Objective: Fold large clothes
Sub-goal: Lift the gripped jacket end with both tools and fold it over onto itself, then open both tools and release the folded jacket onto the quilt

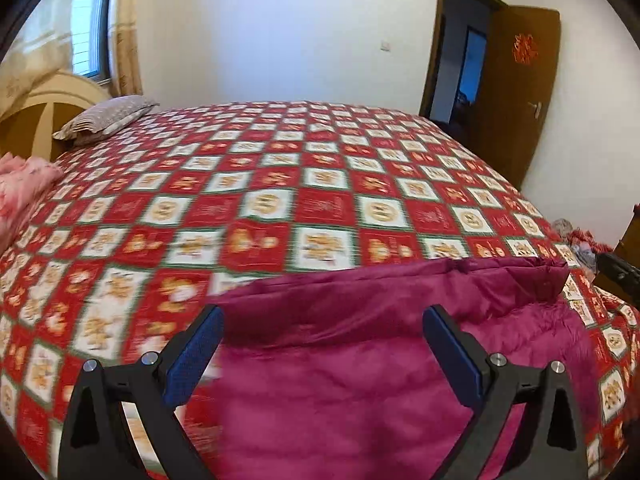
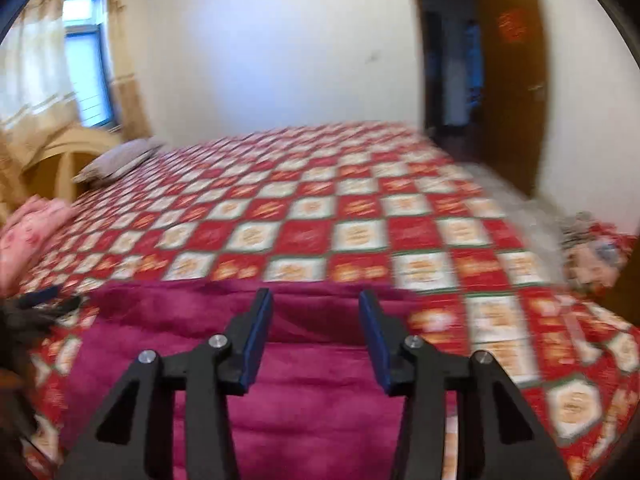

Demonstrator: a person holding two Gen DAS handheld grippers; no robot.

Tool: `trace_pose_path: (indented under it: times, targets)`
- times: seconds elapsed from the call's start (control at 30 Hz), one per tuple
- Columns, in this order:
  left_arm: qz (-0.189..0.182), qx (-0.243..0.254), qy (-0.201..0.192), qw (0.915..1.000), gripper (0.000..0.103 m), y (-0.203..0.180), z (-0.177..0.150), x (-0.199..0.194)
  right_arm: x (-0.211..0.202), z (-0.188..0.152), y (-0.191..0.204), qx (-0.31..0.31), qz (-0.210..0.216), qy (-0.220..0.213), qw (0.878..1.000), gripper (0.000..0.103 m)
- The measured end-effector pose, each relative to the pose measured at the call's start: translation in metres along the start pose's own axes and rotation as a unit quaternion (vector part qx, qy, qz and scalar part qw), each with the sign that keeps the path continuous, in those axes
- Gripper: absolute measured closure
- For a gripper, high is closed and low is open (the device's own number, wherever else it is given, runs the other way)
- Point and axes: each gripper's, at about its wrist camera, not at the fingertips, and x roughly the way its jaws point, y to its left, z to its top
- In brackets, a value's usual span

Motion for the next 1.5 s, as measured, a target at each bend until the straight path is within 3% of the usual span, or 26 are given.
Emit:
trace_pose_path:
  times: [0.1,0.13,0.17,0.33,0.7,0.9,1.03,1.13,1.33,1.5]
  targets:
    - [0.027,-0.008,0.016,0.9995,0.004,-0.024,0.002,0.032,0.051,0.000,0.032,-0.025,0.007,0.055,0.998,0.062]
    - [0.032,-0.009,0.024,0.9992,0.004,-0.032,0.000,0.043,0.069,-0.003,0.037,-0.030,0.006,0.072,0.997,0.074]
    - [0.033,-0.009,0.028,0.9990,0.004,-0.036,-0.002,0.051,0.085,-0.007,0.038,-0.029,0.001,0.085,0.996,0.078]
    - [0.070,0.005,0.056,0.9960,0.004,-0.047,-0.016,0.090,0.130,-0.036,0.027,-0.043,-0.043,0.095,0.994,0.078]
    - [0.081,0.007,0.069,0.9942,0.002,-0.055,-0.030,0.124,0.148,-0.046,0.013,-0.009,-0.020,0.104,0.994,0.079]
    - [0.091,0.010,0.078,0.9927,0.001,-0.056,-0.033,0.131,0.138,-0.042,0.002,0.019,-0.003,0.099,0.995,0.082]
    - [0.093,0.011,0.080,0.9924,0.001,-0.056,-0.034,0.132,0.107,-0.031,-0.034,0.053,-0.047,0.056,0.996,0.082]
    - [0.093,0.011,0.080,0.9924,0.001,-0.055,-0.034,0.132,0.107,-0.034,-0.069,0.066,-0.099,0.075,0.990,0.082]
    - [0.092,0.010,0.079,0.9926,0.001,-0.055,-0.033,0.132,0.121,-0.053,-0.108,0.135,-0.082,0.086,0.984,0.082]
    - [0.082,0.005,0.083,0.9932,0.001,-0.052,-0.033,0.130,0.121,-0.052,-0.106,0.130,-0.089,0.086,0.984,0.082]
